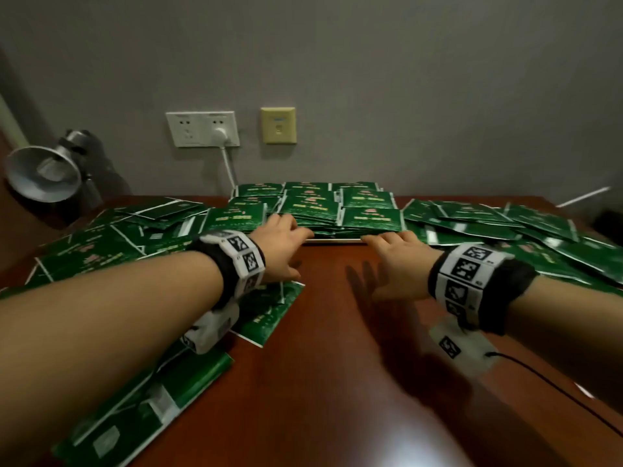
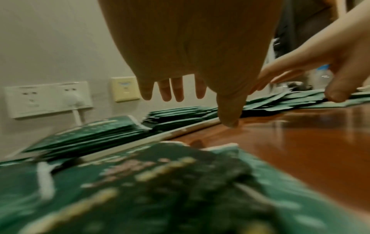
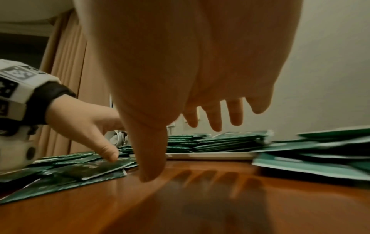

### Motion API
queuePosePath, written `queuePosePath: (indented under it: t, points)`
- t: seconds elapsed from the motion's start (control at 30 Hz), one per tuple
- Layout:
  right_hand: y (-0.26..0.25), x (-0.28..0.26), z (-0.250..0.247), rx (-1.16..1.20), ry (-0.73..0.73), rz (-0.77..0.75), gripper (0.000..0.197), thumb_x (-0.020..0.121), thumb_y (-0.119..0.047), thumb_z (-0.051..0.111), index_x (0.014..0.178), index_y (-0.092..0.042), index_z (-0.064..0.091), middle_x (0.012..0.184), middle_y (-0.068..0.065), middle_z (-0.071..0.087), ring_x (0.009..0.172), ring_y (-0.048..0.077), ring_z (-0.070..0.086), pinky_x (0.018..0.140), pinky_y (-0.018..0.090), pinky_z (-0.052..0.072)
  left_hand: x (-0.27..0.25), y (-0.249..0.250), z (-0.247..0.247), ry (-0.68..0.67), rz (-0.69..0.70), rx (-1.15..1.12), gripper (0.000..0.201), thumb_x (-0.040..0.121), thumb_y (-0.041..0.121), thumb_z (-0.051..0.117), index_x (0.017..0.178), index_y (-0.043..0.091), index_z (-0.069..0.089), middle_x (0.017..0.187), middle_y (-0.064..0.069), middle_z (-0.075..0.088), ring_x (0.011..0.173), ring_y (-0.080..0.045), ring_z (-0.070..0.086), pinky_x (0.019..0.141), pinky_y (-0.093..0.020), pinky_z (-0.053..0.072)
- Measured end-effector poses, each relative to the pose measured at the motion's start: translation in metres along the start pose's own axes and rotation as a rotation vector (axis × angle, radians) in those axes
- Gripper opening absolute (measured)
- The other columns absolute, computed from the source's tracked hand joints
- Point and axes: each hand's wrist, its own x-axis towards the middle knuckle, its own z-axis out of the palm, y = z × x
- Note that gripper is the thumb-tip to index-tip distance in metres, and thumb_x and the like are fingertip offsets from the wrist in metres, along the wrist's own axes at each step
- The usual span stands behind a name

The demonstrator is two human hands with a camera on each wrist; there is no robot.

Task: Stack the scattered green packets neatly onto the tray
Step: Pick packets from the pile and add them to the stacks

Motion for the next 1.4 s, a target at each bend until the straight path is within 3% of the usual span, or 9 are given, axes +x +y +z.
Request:
queuePosePath:
  t: [0.2,0.37,0.53,0.7,0.8,0.93,1.17,1.3,1.4]
  points:
    - [0.066,-0.107,0.015,0.031,-0.133,0.340,0.099,0.078,-0.065,0.062,0.152,-0.018,0.016,0.148,0.012,0.037,0.134,0.037,0.036,0.107,0.042,0.034,-0.018,0.117,0.008,-0.156,0.171,-0.077,0.089,0.081,0.052,0.070,0.151,0.026,0.022,0.147,-0.006,0.026,0.134,-0.030,0.030,0.108,-0.041,0.036]
    - [0.114,-0.186,0.037,0.068,-0.233,0.571,0.093,0.081,-0.071,0.053,0.140,-0.002,0.035,0.129,0.013,0.059,0.115,0.029,0.058,0.092,0.033,0.048,-0.026,0.203,0.011,-0.221,0.188,-0.107,0.099,0.078,0.062,0.067,0.154,0.033,0.010,0.155,-0.007,0.021,0.138,-0.035,0.030,0.108,-0.044,0.033]
    - [0.119,-0.220,0.068,0.100,-0.307,0.472,0.106,0.076,-0.084,0.041,0.155,-0.020,0.010,0.161,0.009,0.012,0.143,0.035,0.026,0.114,0.042,0.030,-0.019,0.232,0.010,-0.301,0.121,-0.152,0.103,0.079,0.064,0.064,0.155,0.030,0.004,0.157,-0.010,0.021,0.139,-0.035,0.033,0.111,-0.043,0.034]
    - [0.101,-0.227,0.078,0.151,-0.226,0.277,0.095,0.080,-0.081,0.037,0.155,-0.033,0.003,0.163,-0.002,0.002,0.148,0.033,0.006,0.118,0.046,0.019,-0.021,0.232,0.016,-0.264,0.087,-0.190,0.111,0.078,0.060,0.068,0.154,0.032,-0.008,0.155,-0.014,0.025,0.137,-0.033,0.038,0.110,-0.042,0.036]
    - [0.085,-0.226,0.085,0.181,-0.153,0.204,0.087,0.083,-0.078,0.036,0.154,-0.038,0.006,0.162,-0.003,0.006,0.147,0.035,0.003,0.119,0.044,0.013,-0.025,0.234,0.016,-0.264,0.068,-0.176,0.103,0.078,0.061,0.067,0.153,0.041,-0.002,0.158,-0.017,0.013,0.138,-0.038,0.033,0.112,-0.042,0.034]
    - [0.067,-0.218,0.091,0.167,-0.075,0.154,0.078,0.085,-0.076,0.032,0.152,-0.043,0.009,0.154,0.000,0.019,0.130,0.033,0.020,0.112,0.042,0.024,-0.032,0.236,0.014,-0.266,0.045,-0.113,0.085,0.081,0.063,0.062,0.150,0.049,0.014,0.160,-0.012,0.006,0.143,-0.045,0.016,0.115,-0.048,0.022]
    - [0.065,-0.211,0.081,0.171,-0.142,0.126,0.078,0.082,-0.076,0.038,0.150,-0.047,0.011,0.148,0.000,0.024,0.127,0.031,0.023,0.108,0.046,0.031,-0.038,0.242,0.013,-0.243,0.080,-0.027,0.106,0.062,0.082,0.062,0.151,0.041,0.021,0.162,-0.003,-0.007,0.144,-0.039,-0.022,0.106,-0.071,-0.007]
    - [0.096,-0.196,0.051,0.251,-0.177,0.132,0.065,0.088,-0.058,0.052,0.147,-0.038,0.033,0.141,0.001,0.042,0.129,0.026,0.041,0.106,0.043,0.038,-0.035,0.242,0.012,-0.221,0.097,-0.038,0.082,0.073,0.068,0.060,0.146,0.037,0.037,0.160,-0.001,0.010,0.146,-0.038,-0.010,0.106,-0.072,0.002]
    - [0.118,-0.179,0.045,0.251,-0.118,0.214,0.052,0.094,-0.045,0.051,0.140,-0.023,0.044,0.134,0.004,0.055,0.117,0.023,0.055,0.099,0.035,0.045,-0.035,0.243,0.010,-0.209,0.131,-0.050,0.068,0.082,0.058,0.057,0.142,0.028,0.045,0.153,-0.005,0.027,0.143,-0.035,0.010,0.110,-0.055,0.023]
